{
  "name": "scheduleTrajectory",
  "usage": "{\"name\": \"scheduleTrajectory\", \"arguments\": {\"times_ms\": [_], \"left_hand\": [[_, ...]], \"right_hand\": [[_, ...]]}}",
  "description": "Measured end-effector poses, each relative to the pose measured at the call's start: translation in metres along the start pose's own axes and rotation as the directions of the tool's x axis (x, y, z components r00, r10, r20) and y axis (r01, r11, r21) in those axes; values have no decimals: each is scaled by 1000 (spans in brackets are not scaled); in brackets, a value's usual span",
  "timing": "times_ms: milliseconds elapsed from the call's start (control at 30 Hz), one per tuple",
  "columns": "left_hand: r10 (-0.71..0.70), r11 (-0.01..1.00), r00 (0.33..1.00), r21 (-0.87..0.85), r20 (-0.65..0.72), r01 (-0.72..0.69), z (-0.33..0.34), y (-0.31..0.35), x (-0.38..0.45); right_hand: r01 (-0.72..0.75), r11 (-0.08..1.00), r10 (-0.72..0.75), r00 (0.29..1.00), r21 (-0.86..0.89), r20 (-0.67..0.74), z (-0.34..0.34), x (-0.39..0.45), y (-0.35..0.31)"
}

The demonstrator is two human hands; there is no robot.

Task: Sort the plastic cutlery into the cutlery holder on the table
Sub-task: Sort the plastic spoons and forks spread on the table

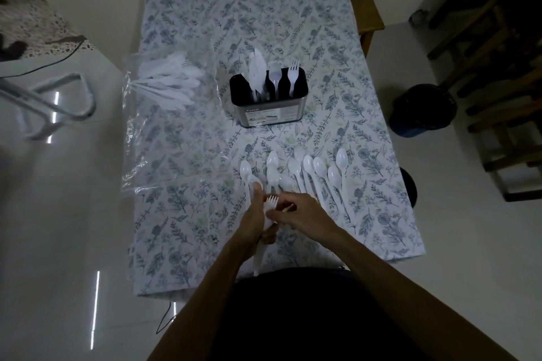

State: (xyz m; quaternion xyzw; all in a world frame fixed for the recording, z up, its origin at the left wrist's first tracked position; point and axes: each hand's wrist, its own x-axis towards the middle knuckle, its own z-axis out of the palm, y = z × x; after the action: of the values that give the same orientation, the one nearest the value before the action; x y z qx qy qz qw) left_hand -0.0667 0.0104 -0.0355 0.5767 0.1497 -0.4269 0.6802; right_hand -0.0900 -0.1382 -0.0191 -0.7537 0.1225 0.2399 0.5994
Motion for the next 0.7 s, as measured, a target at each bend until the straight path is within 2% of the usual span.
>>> {"name": "scheduleTrajectory", "arguments": {"times_ms": [167,300,333,400,467,533,633,700], "left_hand": [[75,986,993,152,-90,-61,-3,-7,6],[235,922,970,331,-69,-200,-6,6,-3],[293,869,955,427,-42,-248,-9,14,-4],[372,699,925,633,73,-331,-16,41,-3],[426,557,886,720,181,-414,-13,82,6],[534,485,823,727,193,-486,2,132,18],[684,440,715,700,145,-563,25,206,41],[729,395,673,730,120,-558,37,241,59]], "right_hand": [[36,999,-35,998,-12,46,-4,-1,-3],[92,989,-104,989,-116,-104,-16,6,-4],[95,987,-113,984,-129,-141,-24,9,-8],[129,979,-159,968,-159,-193,-47,15,-28],[215,956,-257,943,-201,-211,-75,22,-64],[317,909,-383,891,-271,-244,-102,34,-106],[464,765,-622,712,-446,-326,-137,61,-162],[505,688,-711,613,-521,-345,-151,82,-183]]}}
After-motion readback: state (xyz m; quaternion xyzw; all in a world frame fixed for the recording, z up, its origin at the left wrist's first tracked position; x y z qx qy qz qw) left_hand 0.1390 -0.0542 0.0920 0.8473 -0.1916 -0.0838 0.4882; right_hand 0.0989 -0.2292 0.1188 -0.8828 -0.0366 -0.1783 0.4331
